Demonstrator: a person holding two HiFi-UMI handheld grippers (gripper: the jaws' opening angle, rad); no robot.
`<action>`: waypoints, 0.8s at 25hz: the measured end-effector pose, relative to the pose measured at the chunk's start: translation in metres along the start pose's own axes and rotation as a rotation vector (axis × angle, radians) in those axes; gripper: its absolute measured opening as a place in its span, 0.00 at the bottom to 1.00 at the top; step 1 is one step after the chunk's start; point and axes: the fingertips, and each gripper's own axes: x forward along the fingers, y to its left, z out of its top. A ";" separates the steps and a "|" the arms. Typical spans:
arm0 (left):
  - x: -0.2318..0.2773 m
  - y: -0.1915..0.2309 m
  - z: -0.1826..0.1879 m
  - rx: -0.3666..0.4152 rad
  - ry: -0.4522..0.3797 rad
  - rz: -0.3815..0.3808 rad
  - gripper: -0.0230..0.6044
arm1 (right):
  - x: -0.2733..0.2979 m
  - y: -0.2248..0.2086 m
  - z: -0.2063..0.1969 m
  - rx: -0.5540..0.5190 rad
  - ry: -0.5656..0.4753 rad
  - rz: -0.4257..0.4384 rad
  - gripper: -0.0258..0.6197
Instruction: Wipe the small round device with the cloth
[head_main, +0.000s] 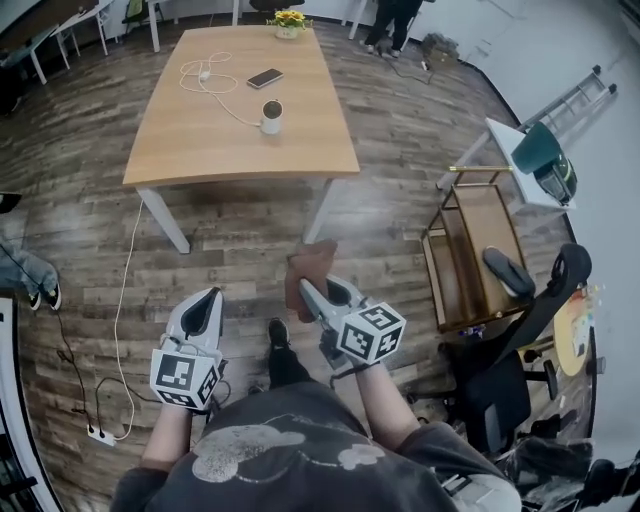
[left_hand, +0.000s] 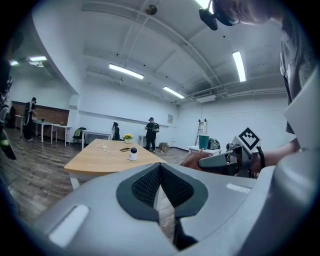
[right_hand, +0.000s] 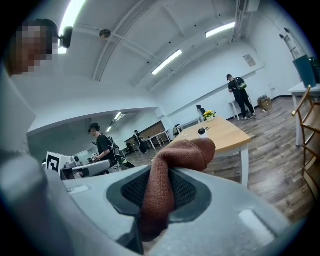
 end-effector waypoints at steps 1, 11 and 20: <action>0.009 0.007 0.002 0.006 0.003 0.010 0.07 | 0.010 -0.008 0.006 0.003 -0.001 0.004 0.16; 0.110 0.049 0.036 0.029 -0.003 0.069 0.07 | 0.074 -0.089 0.078 0.058 -0.052 0.007 0.16; 0.169 0.073 0.045 0.030 0.028 0.143 0.07 | 0.109 -0.133 0.111 -0.009 -0.038 -0.010 0.16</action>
